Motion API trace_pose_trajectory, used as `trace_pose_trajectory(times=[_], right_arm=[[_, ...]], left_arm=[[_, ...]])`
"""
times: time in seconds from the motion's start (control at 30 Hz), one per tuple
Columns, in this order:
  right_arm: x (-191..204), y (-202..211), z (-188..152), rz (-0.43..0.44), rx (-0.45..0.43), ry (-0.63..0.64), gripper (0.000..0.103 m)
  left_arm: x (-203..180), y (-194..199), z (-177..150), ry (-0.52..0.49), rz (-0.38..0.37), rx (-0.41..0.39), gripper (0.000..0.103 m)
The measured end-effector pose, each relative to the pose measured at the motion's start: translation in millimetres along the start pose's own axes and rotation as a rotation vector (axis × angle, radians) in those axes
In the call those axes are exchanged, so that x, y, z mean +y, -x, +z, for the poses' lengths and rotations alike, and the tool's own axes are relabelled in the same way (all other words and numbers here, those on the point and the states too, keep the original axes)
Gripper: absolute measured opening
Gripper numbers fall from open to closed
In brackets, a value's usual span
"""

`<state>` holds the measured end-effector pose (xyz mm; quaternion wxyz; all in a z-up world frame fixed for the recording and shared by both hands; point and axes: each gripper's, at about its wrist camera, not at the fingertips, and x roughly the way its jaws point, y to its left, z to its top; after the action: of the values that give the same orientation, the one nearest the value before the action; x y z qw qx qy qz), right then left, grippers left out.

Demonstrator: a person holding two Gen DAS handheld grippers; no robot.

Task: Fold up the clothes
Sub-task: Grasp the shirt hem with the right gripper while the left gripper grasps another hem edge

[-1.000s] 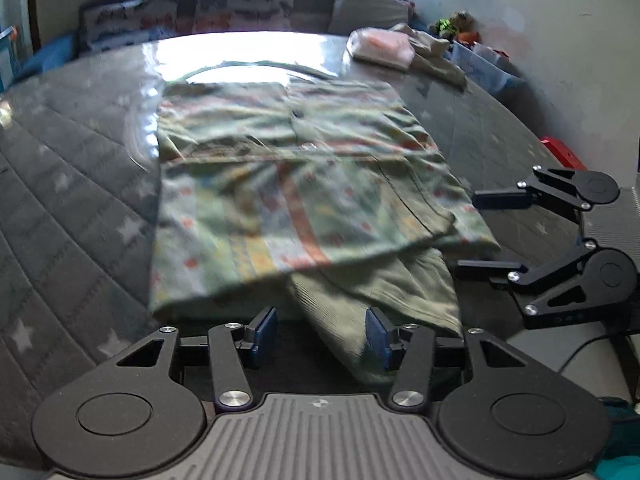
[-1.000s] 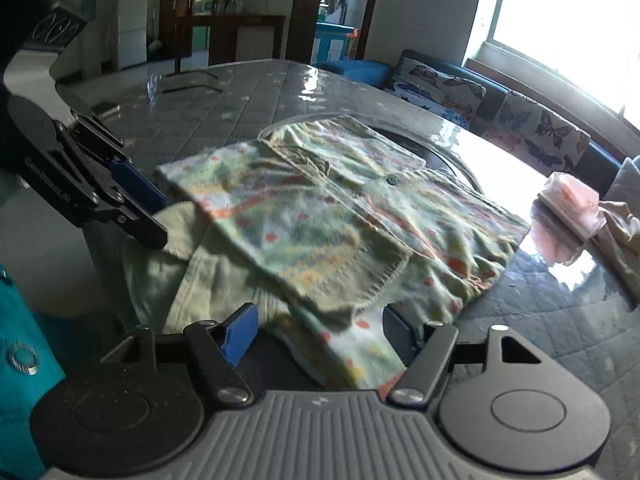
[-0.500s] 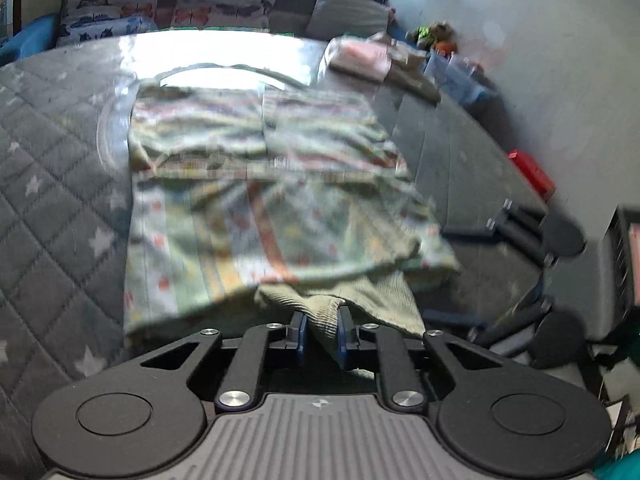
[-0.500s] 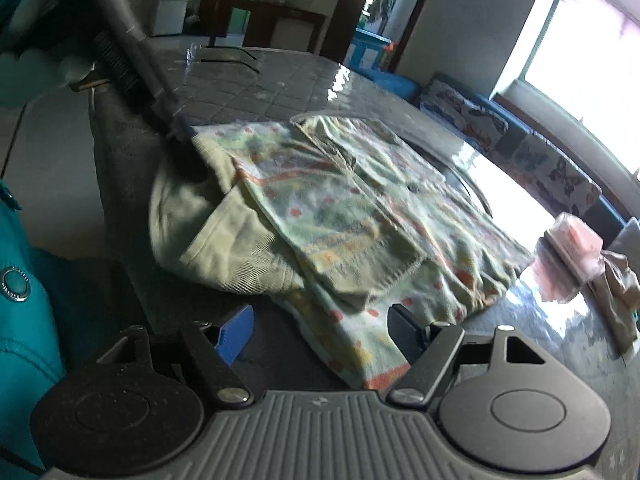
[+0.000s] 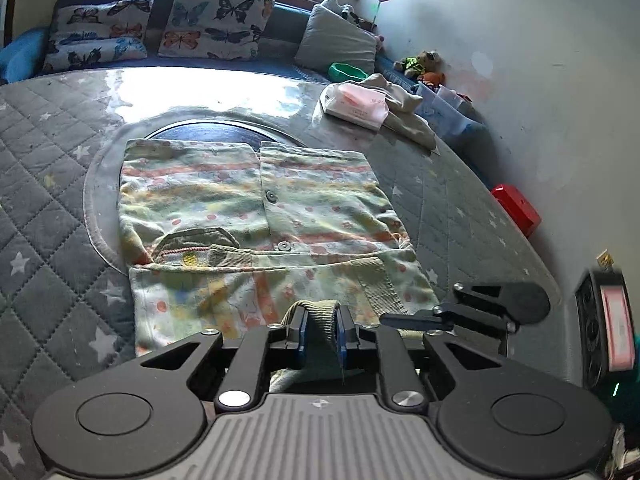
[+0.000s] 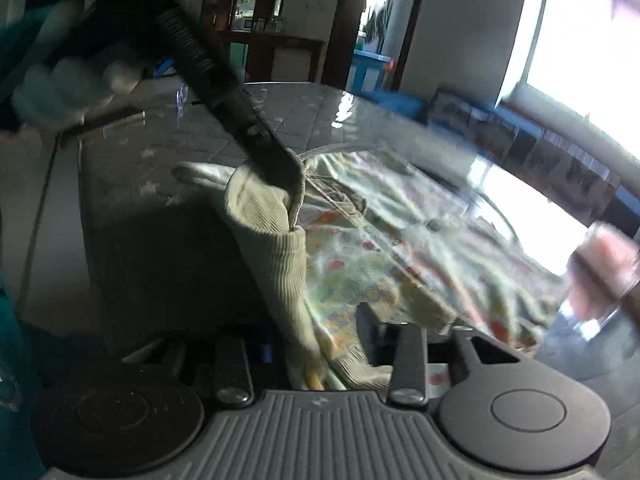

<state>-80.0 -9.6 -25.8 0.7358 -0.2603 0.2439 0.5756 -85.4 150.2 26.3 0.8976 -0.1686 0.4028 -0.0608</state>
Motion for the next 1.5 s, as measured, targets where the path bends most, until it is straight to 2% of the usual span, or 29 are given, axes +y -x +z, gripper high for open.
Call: trace_pose_trajectory(times=[0.03,0.07,0.1,0.17,0.37,0.6,0.7,0.77,0.87,0.97,1.1,1.5], right_arm=[[-7,-1,3,0.025,0.007,-0.044,0.022],[-13,-1,7,0.044,0.013,-0.083,0.017],[-19,-2,9,0.06,0.018,-0.115,0.015],[-29,-3,15,0.083,0.025,-0.162,0.014],[-50,-7,28,0.121,0.039,-0.253,0.014],[-53,-6,34,0.111,0.034,-0.251,0.014],[-51,-6,32,0.112,0.036,-0.25,0.014],[-46,-6,30,0.107,0.037,-0.231,0.014],[-37,-6,24,0.094,0.034,-0.192,0.015],[-27,-6,16,0.077,0.029,-0.156,0.02],[-11,-5,2,0.023,0.02,-0.044,0.03],[4,11,-28,-0.088,0.023,0.09,0.029]], left_arm=[[1,3,-2,-0.012,0.0,-0.009,0.018],[2,8,-5,-0.021,0.001,-0.02,0.023],[3,12,-7,-0.028,0.002,-0.032,0.028],[3,23,-15,-0.06,0.029,-0.07,0.05],[1,42,-39,-0.199,0.122,-0.14,0.063],[-3,29,-58,-0.382,0.205,-0.135,0.064],[-7,18,-70,-0.502,0.24,-0.126,0.058],[-8,11,-78,-0.578,0.26,-0.115,0.039],[-3,1,-85,-0.619,0.271,-0.084,0.016],[2,-3,-89,-0.621,0.268,-0.075,0.011],[4,-3,-89,-0.611,0.257,-0.078,0.011],[3,2,-87,-0.575,0.254,-0.084,0.01]])
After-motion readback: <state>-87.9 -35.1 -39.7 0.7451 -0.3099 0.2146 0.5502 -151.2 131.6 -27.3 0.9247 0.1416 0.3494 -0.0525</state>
